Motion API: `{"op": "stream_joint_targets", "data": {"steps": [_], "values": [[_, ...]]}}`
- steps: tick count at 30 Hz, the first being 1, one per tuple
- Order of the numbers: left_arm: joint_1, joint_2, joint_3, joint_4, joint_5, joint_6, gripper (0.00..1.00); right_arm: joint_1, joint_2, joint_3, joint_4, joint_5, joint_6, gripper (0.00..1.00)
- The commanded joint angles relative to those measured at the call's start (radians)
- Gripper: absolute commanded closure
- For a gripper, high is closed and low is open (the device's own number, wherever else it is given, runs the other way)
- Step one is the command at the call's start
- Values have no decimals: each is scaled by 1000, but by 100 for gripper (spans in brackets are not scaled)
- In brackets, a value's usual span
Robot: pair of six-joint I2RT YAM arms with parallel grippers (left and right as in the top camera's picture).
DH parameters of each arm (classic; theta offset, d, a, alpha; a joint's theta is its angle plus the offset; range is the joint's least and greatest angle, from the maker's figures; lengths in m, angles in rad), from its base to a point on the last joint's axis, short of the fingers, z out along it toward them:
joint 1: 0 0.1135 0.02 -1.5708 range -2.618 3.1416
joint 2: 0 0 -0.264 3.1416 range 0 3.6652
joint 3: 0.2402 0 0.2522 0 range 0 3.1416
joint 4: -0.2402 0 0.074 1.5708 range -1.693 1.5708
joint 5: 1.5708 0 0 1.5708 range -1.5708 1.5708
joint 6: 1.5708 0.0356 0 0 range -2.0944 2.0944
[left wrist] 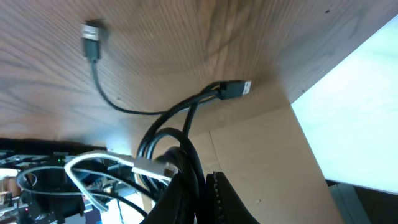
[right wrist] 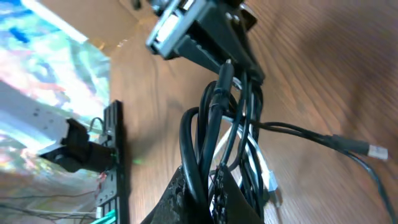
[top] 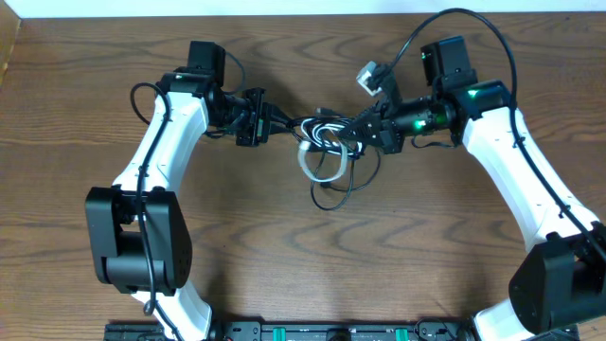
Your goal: Untangle cables
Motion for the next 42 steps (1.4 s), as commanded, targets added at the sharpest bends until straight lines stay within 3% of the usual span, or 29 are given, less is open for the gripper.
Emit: {"op": "stream_joint_targets", "data": {"steps": [1, 12, 18, 20, 23, 24, 25, 27, 28, 29, 30, 32, 34, 37, 42], "values": [[60, 11, 3, 0, -142, 82, 92, -64, -55, 7, -6, -209, -51, 99], [97, 11, 3, -160, -374, 140, 92, -222, -55, 7, -19, -259, -42, 99], [98, 11, 3, -156, -234, 220, 92, -227, -55, 7, -47, -259, -43, 99], [98, 11, 3, -110, -108, 362, 92, -215, -55, 7, -47, -259, -44, 99], [93, 11, 3, 47, 95, 618, 66, -186, -55, 7, -47, -259, -48, 99], [91, 11, 3, 113, 204, 760, 50, -175, -55, 7, -47, -259, -55, 99], [91, 11, 3, 141, 254, 825, 2, -168, -55, 7, -46, -259, -55, 99], [92, 11, 3, 148, 226, 833, 1, -160, -55, 7, -47, -259, -58, 99], [95, 11, 3, 148, 195, 834, 23, -157, -55, 7, -47, -259, -57, 99], [97, 11, 3, 145, 192, 858, 25, -156, -55, 7, -47, -259, -57, 99], [97, 11, 3, 145, 196, 895, 25, -156, -55, 7, -47, -259, -57, 99], [96, 11, 3, 171, 211, 1025, 14, -156, -55, 7, -50, -260, -57, 99], [91, 11, 3, 171, 230, 1227, 9, -156, -55, 7, -59, -259, -57, 99], [89, 11, 3, 146, 400, 1533, 4, -156, -55, 7, -61, -263, -57, 99], [80, 11, 3, 145, 457, 1706, 4, -156, -55, 7, -62, -298, -57, 99]]}}
